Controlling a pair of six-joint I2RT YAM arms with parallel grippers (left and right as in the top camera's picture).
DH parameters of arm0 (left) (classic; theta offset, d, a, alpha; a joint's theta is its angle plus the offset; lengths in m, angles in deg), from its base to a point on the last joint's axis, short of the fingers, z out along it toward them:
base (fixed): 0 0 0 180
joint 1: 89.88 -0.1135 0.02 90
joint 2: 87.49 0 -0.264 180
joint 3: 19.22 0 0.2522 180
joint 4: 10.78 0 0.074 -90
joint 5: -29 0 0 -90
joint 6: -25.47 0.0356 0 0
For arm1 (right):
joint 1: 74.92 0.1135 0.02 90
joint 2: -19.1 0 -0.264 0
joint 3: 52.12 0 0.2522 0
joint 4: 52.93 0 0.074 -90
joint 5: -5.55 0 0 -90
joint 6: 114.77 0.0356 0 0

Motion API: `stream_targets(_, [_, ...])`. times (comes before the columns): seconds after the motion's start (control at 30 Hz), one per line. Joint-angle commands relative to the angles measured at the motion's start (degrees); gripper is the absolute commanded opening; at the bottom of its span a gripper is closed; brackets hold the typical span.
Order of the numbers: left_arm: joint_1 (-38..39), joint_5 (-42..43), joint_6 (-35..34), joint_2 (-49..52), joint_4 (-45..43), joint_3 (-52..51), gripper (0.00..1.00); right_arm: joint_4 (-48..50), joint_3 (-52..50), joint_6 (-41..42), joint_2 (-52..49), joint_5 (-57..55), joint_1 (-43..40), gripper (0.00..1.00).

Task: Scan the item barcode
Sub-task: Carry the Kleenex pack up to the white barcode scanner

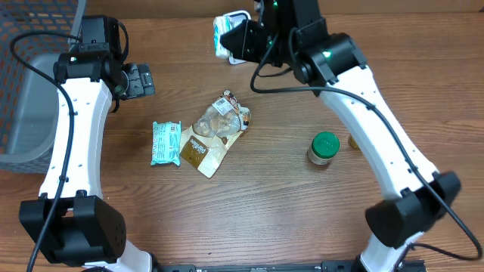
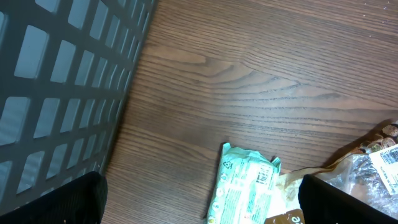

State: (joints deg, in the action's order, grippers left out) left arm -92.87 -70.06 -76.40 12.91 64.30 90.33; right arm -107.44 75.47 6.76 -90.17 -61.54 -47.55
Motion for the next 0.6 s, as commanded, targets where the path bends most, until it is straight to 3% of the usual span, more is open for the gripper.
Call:
stream_targets(0.0, [0.39,-0.35,0.09,-0.42,-0.04,1.01,1.0,4.48,1.22,-0.07,-4.17,-1.49,-0.79,0.04])
stream_targets(0.33, [0.39,-0.35,0.09,-0.42,-0.04,1.01,1.0,20.61,1.22,0.5,-13.51,-2.34,-4.28,0.04])
stream_targets(0.57, [0.39,-0.35,0.09,-0.42,-0.04,1.01,1.0,29.59,1.22,9.55,-19.91,-2.29,-5.84,0.04])
